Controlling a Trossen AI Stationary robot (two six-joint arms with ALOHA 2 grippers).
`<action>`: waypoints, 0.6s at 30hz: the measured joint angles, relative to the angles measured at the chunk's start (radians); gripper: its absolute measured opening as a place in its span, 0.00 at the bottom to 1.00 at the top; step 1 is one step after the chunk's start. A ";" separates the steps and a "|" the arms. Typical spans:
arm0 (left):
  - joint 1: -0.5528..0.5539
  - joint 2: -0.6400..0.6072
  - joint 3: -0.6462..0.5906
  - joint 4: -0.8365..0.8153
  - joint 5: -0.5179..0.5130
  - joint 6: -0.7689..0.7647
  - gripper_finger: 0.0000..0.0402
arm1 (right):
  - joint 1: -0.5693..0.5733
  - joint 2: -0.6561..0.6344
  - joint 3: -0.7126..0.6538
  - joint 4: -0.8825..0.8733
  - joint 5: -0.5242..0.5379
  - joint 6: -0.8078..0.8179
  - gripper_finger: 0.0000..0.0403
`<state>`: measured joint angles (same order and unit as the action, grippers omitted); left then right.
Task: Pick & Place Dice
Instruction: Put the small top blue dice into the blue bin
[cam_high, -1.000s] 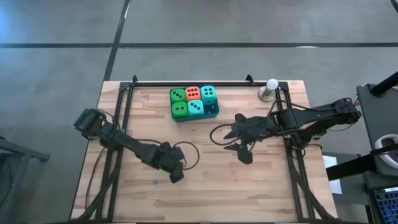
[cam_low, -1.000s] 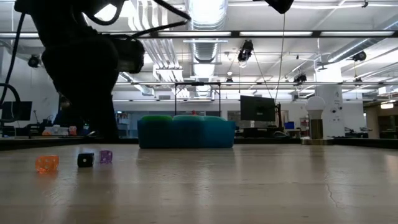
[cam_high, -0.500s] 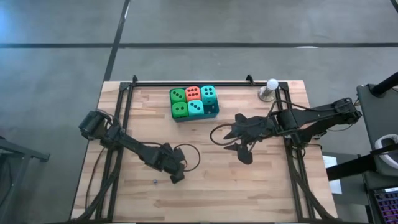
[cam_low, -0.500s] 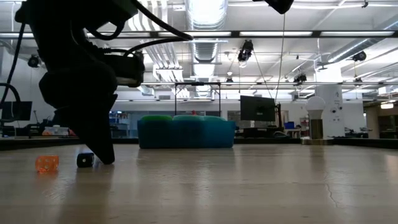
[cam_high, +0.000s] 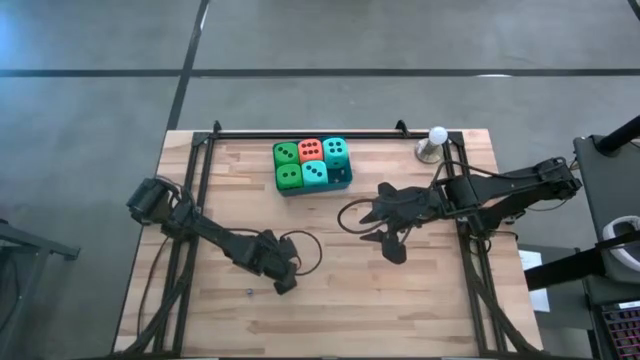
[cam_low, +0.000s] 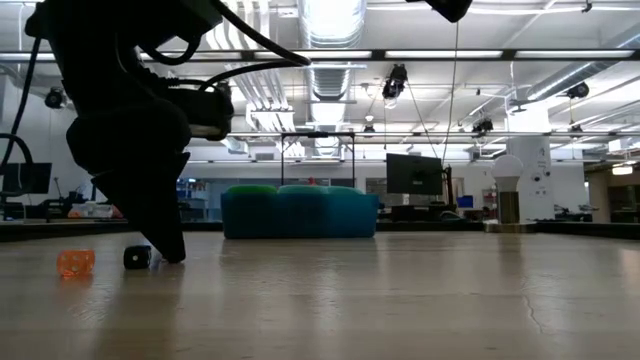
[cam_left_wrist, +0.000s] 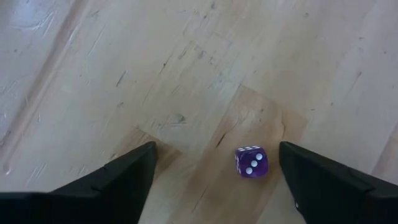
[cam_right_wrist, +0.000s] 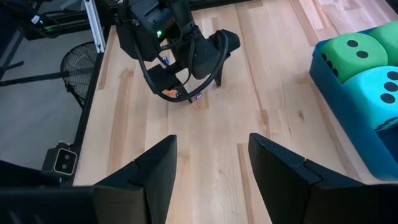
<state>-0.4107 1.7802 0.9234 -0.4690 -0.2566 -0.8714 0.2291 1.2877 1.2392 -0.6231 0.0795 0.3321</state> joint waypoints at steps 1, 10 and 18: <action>0.000 0.000 0.000 0.000 -0.001 -0.001 0.81 | 0.000 0.000 0.000 0.000 0.000 0.000 0.48; 0.000 0.001 0.000 0.002 -0.001 -0.001 0.44 | 0.000 0.000 0.000 0.002 0.000 0.005 0.48; 0.000 0.001 -0.001 0.007 0.000 -0.002 0.20 | 0.000 0.000 0.000 0.012 0.001 0.005 0.48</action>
<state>-0.4107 1.7813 0.9226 -0.4623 -0.2565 -0.8730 0.2291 1.2877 1.2392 -0.6109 0.0802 0.3367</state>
